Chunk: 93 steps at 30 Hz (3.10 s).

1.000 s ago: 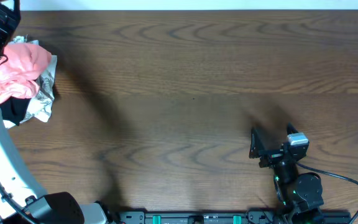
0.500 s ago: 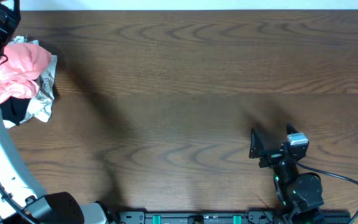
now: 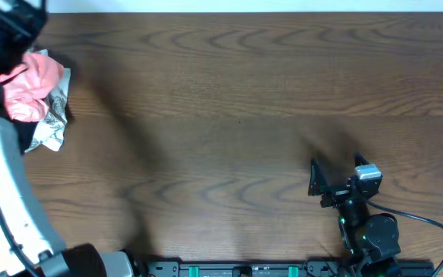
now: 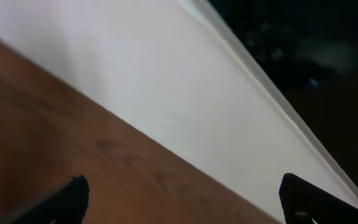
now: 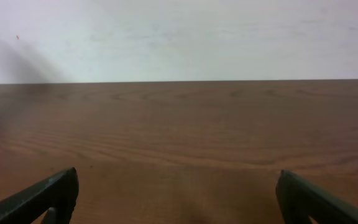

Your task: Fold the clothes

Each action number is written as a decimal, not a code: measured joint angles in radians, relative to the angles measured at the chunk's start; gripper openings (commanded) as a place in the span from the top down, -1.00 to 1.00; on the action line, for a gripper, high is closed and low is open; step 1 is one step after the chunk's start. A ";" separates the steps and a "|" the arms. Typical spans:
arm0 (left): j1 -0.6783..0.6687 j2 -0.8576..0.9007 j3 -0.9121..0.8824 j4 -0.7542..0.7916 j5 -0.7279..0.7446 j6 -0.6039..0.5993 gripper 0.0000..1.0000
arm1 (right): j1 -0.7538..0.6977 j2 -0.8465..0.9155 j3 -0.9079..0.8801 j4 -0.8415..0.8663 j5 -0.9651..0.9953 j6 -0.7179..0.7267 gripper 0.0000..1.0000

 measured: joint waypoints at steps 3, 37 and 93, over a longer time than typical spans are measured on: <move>-0.103 -0.052 -0.004 0.001 0.000 0.000 -0.96 | 0.000 0.000 0.000 0.000 0.000 0.000 -0.99; -0.455 -1.069 -1.317 0.094 -0.344 0.032 -0.96 | 0.000 0.000 0.000 -0.001 -0.002 0.000 -0.99; -0.427 -1.504 -1.677 0.441 -0.611 0.582 -0.96 | 0.000 0.000 0.000 -0.001 -0.003 0.000 -0.98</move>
